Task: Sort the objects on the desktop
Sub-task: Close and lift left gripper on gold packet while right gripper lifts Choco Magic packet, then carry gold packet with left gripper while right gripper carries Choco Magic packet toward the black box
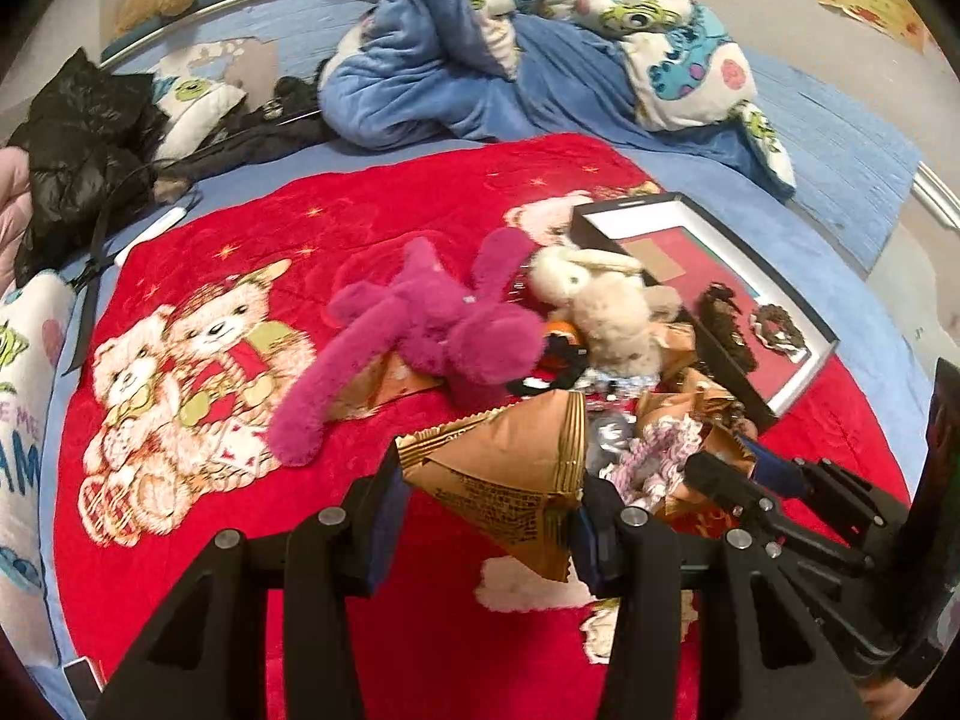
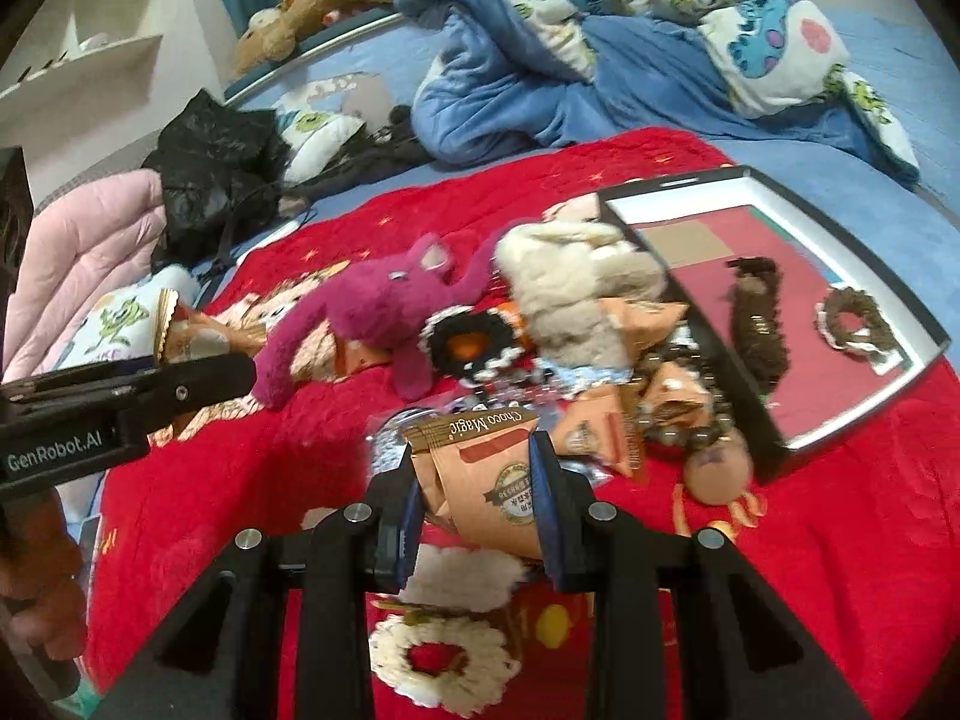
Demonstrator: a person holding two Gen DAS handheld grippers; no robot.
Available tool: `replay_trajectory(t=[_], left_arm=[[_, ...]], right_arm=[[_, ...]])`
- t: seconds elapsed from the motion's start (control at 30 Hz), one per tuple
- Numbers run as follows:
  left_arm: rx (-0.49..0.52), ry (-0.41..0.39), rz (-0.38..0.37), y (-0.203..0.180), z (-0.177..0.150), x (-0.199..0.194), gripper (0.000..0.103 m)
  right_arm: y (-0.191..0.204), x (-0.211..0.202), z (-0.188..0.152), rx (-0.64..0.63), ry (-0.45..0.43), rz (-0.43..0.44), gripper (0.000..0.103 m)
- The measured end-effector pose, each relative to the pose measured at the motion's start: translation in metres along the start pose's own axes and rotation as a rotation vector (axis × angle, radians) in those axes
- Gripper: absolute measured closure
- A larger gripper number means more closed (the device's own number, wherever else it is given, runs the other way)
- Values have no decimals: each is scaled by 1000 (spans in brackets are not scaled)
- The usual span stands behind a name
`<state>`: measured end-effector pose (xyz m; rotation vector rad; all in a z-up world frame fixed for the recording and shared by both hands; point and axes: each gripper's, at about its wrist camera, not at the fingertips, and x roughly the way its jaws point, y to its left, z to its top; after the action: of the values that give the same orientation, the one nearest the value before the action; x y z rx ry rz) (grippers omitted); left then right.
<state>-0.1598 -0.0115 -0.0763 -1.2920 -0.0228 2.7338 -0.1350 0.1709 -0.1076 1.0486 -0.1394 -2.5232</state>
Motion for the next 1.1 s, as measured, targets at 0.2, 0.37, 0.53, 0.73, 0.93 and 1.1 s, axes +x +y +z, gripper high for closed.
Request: replay_trajectory(t=[0.2, 0.37, 0.53, 0.73, 0.93, 1.1], left_arm=[[62, -2, -41, -32, 3, 0, 55], [100, 3, -84, -56, 1, -2, 55], [123, 20, -100, -73, -8, -2, 55], [98, 45, -101, -67, -19, 0, 55], [81, 55, -100, -60, -23, 3, 55], [71, 63, -103, -57, -24, 5, 55]], right_arm=[[-33, -25, -1, 84, -52, -43, 72], [-46, -37, -6, 117, -71, -61, 72], [-60, -49, -15, 143, -76, -81, 72], [-63, -44, -30, 146, -40, -70, 72], [-58, -35, -48, 128, 12, -41, 72], [-57, -38, -49, 121, 12, -49, 72]])
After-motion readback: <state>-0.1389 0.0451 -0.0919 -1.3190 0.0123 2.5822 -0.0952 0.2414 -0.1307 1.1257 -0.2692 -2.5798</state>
